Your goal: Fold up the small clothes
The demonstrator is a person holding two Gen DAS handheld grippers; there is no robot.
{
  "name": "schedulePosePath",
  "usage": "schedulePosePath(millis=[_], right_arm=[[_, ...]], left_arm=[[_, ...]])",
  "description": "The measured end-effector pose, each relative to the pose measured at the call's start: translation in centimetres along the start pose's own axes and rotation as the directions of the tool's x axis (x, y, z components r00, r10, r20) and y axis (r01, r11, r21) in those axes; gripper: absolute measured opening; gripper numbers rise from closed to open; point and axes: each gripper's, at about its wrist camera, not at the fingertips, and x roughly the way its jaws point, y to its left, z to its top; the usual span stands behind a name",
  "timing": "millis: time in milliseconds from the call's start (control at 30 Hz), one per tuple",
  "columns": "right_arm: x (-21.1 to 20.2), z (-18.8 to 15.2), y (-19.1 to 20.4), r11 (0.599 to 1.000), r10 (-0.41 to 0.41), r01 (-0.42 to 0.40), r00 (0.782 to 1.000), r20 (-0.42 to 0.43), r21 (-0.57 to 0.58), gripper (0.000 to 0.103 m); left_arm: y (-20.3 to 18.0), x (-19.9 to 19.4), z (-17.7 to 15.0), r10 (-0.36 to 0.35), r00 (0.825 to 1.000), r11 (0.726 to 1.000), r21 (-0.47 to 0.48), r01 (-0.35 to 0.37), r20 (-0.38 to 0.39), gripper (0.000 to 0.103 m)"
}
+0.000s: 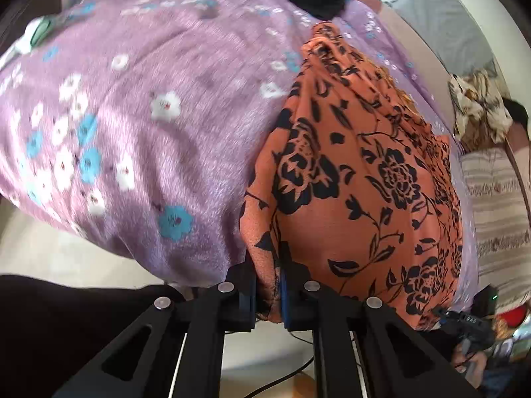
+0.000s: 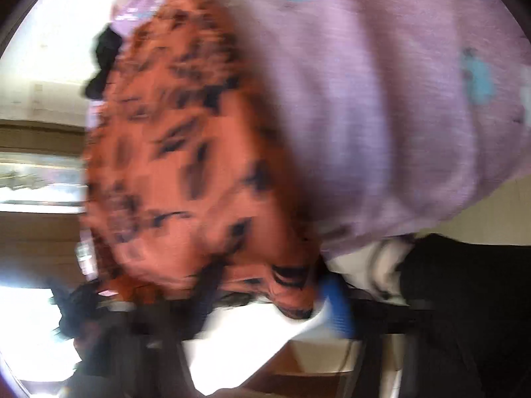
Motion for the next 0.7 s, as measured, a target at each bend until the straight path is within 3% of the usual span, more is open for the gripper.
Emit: schedulePosePath(millis=[67,100,300,467,700], right_arm=[[-0.2,-0.6,1.7,0.995,-0.06,0.06,0.998,0.003,-0.081,0.008],[-0.3,-0.7,2.1,0.995,-0.047,0.047,0.999,-0.004,-0.089,0.008],[-4.0,-0.2,4.5,0.981,0.162,-0.155,0.986,0.05,-0.114,0.007],[-8.7,1.5,7.4,0.947,0.298,-0.266,0.938,0.176,-0.181,0.007],[-13.3,6.2,9.6,0.919,0.38,-0.319,0.872,0.309,-0.231,0.007]], left_arm=[[-0.5,-1.0,0.4,-0.033,0.999,0.999,0.018,0.033,0.008,0.01],[-0.5,-1.4,0.5,-0.039,0.999,0.999,0.025,0.039,0.013,0.01],[-0.5,-4.9,2.6,-0.138,0.989,0.99,0.018,0.138,0.05,0.01],[-0.7,-8.0,4.7,-0.205,0.972,0.979,0.034,0.203,0.111,0.01],[-2.8,-9.2,10.5,-0.235,0.961,0.972,0.041,0.231,0.144,0.01]])
